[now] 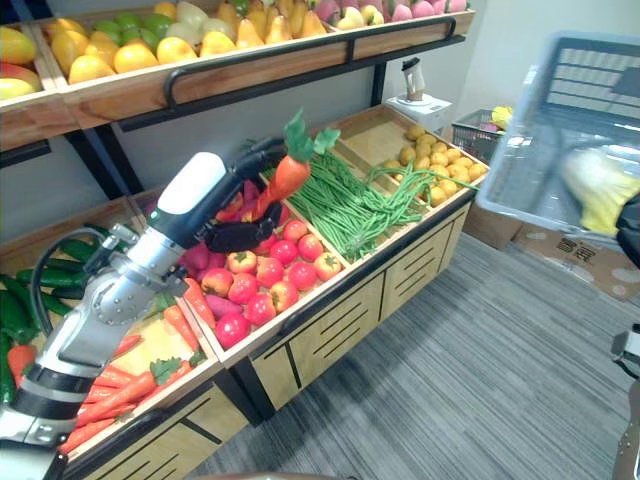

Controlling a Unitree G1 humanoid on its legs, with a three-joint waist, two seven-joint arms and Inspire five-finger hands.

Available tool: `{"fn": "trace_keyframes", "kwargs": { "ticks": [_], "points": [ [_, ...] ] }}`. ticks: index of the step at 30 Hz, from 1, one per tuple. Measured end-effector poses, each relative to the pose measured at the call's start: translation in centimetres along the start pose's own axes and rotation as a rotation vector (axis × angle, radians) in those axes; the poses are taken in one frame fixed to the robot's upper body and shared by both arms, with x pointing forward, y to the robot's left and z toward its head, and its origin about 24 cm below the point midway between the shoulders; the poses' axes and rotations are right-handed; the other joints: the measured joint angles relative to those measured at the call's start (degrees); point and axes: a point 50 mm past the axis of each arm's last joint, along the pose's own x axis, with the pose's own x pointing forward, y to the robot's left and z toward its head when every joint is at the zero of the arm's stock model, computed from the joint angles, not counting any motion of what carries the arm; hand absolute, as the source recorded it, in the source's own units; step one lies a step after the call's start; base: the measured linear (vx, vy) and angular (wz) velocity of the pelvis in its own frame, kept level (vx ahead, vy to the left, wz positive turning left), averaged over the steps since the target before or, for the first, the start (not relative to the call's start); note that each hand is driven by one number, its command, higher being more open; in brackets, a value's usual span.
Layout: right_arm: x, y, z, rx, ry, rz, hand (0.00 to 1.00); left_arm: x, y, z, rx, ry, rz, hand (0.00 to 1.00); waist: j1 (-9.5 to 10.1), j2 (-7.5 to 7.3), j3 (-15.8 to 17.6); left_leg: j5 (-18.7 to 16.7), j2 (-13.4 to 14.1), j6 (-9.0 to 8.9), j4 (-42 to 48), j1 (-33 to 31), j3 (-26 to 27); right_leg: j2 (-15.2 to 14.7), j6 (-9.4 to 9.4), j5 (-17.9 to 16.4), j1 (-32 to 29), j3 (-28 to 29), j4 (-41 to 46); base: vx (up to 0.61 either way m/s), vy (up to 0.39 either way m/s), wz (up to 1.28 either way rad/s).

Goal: Pick vegetable in the basket

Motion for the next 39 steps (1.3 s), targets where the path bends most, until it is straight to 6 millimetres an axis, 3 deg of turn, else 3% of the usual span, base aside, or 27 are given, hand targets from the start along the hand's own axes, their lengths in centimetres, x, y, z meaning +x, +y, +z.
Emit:
{"fn": "trace_keyframes", "kwargs": {
  "ticks": [3, 8, 14, 24, 32, 39],
  "points": [
    [0.4, 1.4, 0.0, 0.001, 0.000, 0.106, 0.00, 0.7, 0.8, 0.3, -0.014, -0.024, 0.064, 0.00, -0.08, 0.01, 0.01, -0.06, 0.02, -0.08, 0.00, 0.10, 0.58, 0.23, 0.00, 0.00, -0.06, 0.67, 0.17, -0.04, -0.031, -0.11],
    [0.4, 5.7, -0.2, 0.042, 0.007, 0.362, 0.00, 2.3, 2.7, 2.0, 0.010, -0.128, 0.156, 0.00, -0.42, 0.04, -0.01, -0.06, 0.00, -0.08, 0.00, 0.05, 0.64, 0.37, 0.00, 0.00, -0.52, 1.00, 0.75, -0.03, -0.037, -0.03],
    [-1.4, 10.6, -0.8, 0.106, 0.041, 0.667, 0.00, 3.9, 4.5, 5.5, 0.101, -0.362, 0.159, 0.00, -0.25, 0.12, -0.07, 0.01, -0.09, 0.05, -0.04, -0.04, -1.24, -0.11, 0.00, 0.00, 0.26, 0.04, 0.87, -0.03, -0.027, 0.12],
    [-1.1, 16.0, 1.0, 0.195, -0.060, 0.823, 0.00, 4.3, 5.0, 6.8, 0.164, -0.462, 0.110, 0.00, 1.16, 0.75, -0.89, 0.50, -1.38, 1.22, -0.42, -1.34, -4.23, -1.55, 0.57, 0.48, 0.52, -1.94, -0.18, -0.05, -0.026, 0.15],
    [-1.8, 17.1, 0.4, 0.204, -0.039, 0.811, 0.00, 4.0, 5.7, 7.4, -0.010, -0.504, 0.132, 0.00, 2.92, 0.69, -2.02, 0.63, -1.36, 1.42, -0.43, -1.54, -5.76, -2.07, 0.51, 0.57, 1.48, -3.48, -0.75, -0.02, -0.025, 0.11],
    [-1.8, 17.0, -0.2, 0.175, -0.016, 0.786, 0.00, 1.0, 4.7, 7.6, -0.148, -0.494, -0.008, 0.00, 3.29, 0.41, -2.99, 0.74, -1.28, 1.56, -0.44, -1.66, -7.19, -2.19, 0.51, 0.57, 2.44, -4.76, -1.37, -0.03, -0.029, 0.10]
  ]
}}
